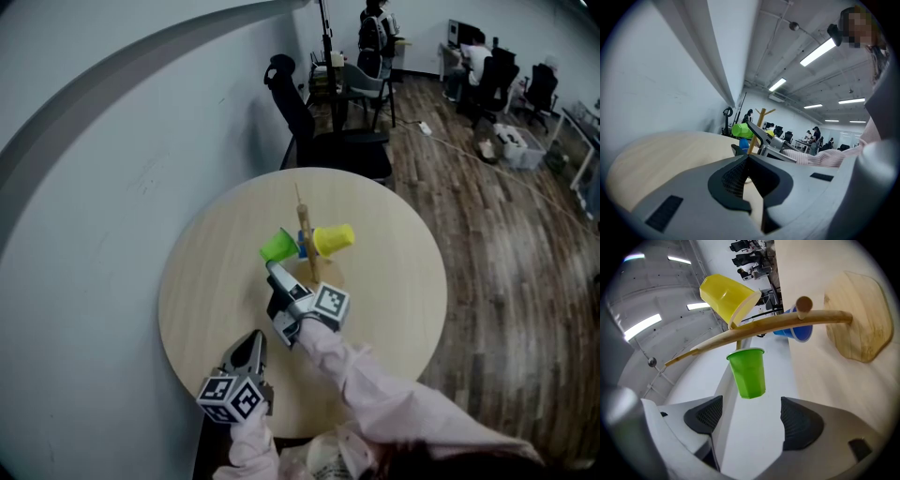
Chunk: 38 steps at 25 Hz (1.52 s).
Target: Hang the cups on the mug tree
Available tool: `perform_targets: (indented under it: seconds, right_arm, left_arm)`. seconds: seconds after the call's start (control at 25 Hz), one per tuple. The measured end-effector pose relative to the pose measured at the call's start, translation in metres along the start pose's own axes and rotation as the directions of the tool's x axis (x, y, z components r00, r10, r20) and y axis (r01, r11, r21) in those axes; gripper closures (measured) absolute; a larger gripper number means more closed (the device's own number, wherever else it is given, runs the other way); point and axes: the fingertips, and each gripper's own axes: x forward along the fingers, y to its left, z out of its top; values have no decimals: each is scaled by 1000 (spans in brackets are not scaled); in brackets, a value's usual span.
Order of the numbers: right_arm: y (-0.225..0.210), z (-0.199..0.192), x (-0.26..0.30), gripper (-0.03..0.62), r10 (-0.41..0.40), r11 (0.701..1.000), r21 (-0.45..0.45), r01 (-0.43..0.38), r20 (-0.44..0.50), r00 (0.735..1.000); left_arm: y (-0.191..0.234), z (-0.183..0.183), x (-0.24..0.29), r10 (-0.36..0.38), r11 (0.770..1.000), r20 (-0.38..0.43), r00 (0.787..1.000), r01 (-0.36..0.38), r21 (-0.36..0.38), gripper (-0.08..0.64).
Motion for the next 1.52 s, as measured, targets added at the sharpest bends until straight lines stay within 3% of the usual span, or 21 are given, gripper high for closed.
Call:
perform_targets:
  seconds: [0.36, 0.48, 0.72, 0.88, 0.96, 1.04, 1.2, 1.52]
  right_arm:
    - [7, -12, -9, 261, 5, 999, -35, -7, -62, 998]
    - [11, -16, -15, 333, 14, 998, -62, -19, -92, 996]
    - [30, -29, -24, 476, 44, 977, -196, -82, -191, 981]
    - [48, -45, -35, 525, 47, 956, -265, -125, -280, 959]
    - [49, -54, -44, 540, 9, 938, -324, -121, -327, 945]
    - [45, -58, -56, 560, -69, 901, -423, -99, -364, 929]
    - [48, -61, -74, 589, -175, 774, -621, -124, -398, 901]
    - [63, -76, -104, 591, -272, 537, -809, -241, -436, 858]
  left_arm:
    - [-5, -5, 0, -8, 1000, -7, 1000, 8, -5, 558]
    - [-9, -7, -1, -11, 1000, -10, 1000, 11, -5, 558]
    - [-13, -12, -2, -19, 1000, -16, 1000, 19, -5, 558]
    - [-18, -11, 0, -29, 1000, -14, 999, 29, 0, 558]
    - [-20, -11, 0, -36, 999, -12, 999, 36, 3, 558]
    - [-23, -10, 1, -42, 999, -10, 999, 42, 6, 558]
    - [-29, -12, 2, -58, 998, -11, 998, 58, 10, 558]
    - [-38, -12, 5, -77, 997, 0, 997, 77, 19, 558]
